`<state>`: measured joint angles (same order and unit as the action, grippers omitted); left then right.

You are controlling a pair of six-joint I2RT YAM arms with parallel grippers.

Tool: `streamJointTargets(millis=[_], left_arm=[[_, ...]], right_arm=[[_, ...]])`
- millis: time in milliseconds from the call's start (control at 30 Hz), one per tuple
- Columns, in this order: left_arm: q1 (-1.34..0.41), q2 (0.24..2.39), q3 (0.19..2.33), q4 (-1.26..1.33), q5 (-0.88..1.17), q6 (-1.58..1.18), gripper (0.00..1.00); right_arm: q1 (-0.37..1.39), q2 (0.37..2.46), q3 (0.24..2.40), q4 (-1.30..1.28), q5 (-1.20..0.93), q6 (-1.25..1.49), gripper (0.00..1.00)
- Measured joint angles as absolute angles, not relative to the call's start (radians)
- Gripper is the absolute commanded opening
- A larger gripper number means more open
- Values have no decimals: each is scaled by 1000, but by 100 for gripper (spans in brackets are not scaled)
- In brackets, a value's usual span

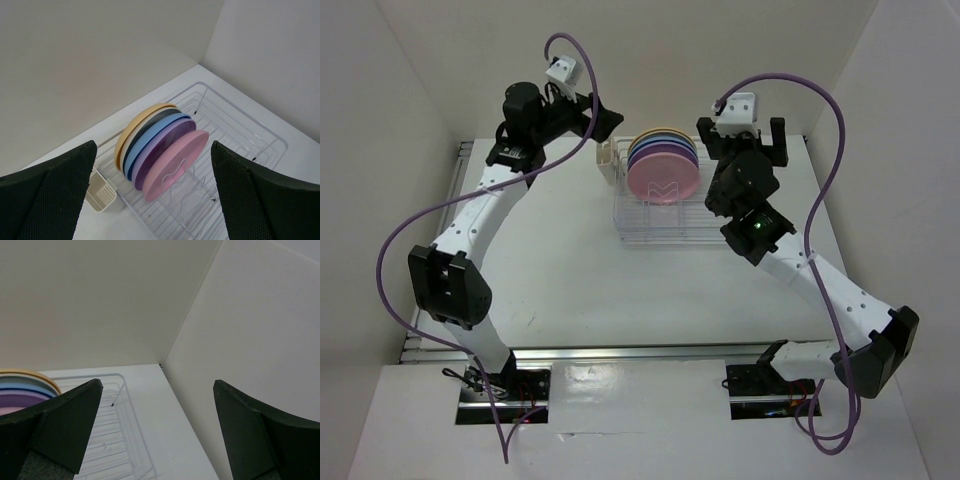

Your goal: Load the plates into the dish rack

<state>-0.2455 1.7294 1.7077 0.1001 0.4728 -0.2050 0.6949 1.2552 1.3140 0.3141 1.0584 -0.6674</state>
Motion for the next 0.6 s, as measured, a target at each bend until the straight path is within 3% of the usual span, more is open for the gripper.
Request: streamJointTargets(millis=[600], left_arm=[[-242, 1678, 1704, 36, 400, -188, 100]], right_arm=[[695, 1271, 1250, 342, 1037, -695, 100]])
